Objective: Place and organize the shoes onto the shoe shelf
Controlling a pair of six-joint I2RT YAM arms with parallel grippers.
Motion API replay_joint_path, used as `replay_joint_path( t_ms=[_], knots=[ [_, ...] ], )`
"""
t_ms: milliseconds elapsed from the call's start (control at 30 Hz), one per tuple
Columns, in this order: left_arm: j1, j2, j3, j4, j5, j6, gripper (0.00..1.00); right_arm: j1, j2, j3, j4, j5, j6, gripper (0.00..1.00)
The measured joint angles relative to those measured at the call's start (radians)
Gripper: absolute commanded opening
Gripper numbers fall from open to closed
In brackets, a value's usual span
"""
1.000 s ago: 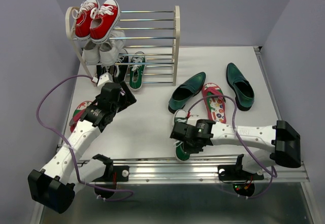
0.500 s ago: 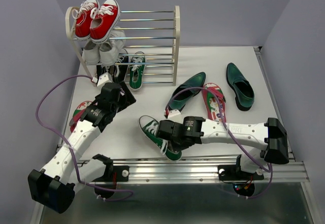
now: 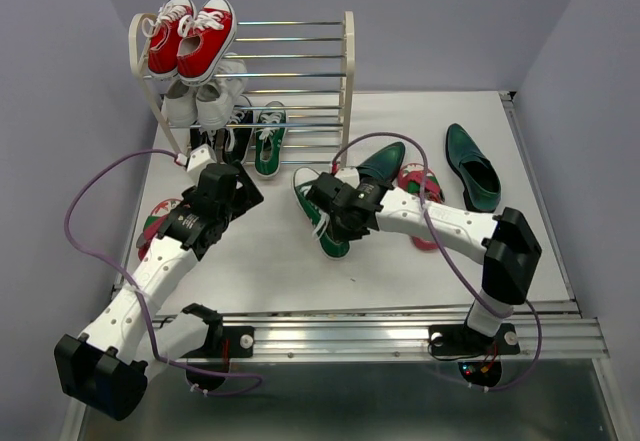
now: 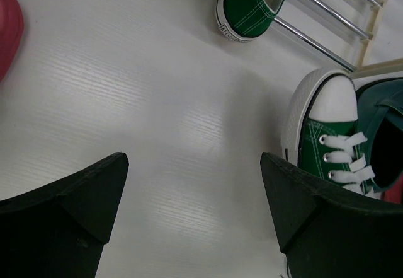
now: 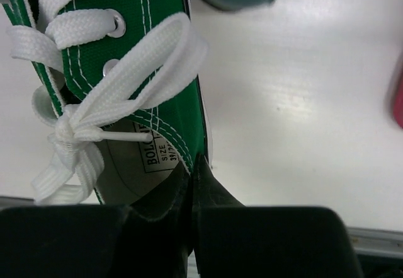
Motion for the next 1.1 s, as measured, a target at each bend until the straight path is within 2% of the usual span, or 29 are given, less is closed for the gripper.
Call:
replay_joint_path(
  t_ms=[300, 667, 1100],
  knots=[
    [0.000, 0.005, 0.001, 0.000, -0.006, -0.004, 0.99, -0.122, 0.143, 0.198, 0.118, 0.002, -0.056, 0.01],
    [0.000, -0.015, -0.032, 0.000, -0.003, -0.022, 0.99, -0.167, 0.338, 0.392, 0.161, 0.052, -0.050, 0.01],
    [0.000, -0.037, -0.040, -0.001, 0.002, -0.026, 0.99, -0.209, 0.402, 0.479, 0.169, 0.136, 0.018, 0.01]
  ],
)
